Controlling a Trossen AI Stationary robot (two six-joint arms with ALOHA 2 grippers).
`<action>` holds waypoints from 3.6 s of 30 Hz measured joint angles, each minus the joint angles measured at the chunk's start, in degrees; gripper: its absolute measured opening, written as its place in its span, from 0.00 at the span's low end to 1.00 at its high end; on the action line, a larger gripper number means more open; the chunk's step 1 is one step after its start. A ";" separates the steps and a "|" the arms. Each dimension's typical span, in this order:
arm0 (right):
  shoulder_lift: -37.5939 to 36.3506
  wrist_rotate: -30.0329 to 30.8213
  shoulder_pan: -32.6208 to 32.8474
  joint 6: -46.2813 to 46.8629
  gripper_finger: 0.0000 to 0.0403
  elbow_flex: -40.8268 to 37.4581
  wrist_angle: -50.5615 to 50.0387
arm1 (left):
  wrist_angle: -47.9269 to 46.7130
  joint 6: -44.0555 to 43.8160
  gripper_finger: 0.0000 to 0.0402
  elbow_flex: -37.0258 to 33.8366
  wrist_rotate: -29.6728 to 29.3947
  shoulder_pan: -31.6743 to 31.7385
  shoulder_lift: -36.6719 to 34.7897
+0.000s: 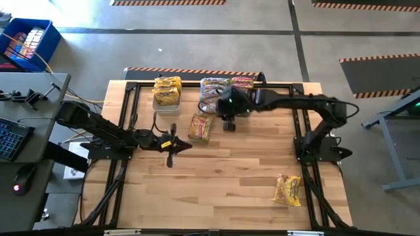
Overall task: Sort Maruchan noodles
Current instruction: Put the lower left blue noodle pack into the transparent white bin, then put the green noodle pack into the transparent black bin
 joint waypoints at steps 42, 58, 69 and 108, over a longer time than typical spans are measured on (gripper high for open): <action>19.48 2.30 -10.95 -19.35 0.42 15.60 -7.27 | -0.11 1.00 0.01 -0.08 -0.02 0.00 0.14; 21.12 -2.81 -11.06 -19.77 0.03 21.01 -10.78 | -0.30 0.61 0.01 -0.08 -0.02 -0.02 0.14; 20.06 11.42 -8.90 -19.22 0.10 22.30 -14.42 | -4.36 -0.51 0.01 -0.08 -1.28 0.00 0.24; -18.51 4.81 4.36 24.65 0.00 -41.22 35.59 | -20.74 -9.23 0.00 15.68 1.88 10.82 24.34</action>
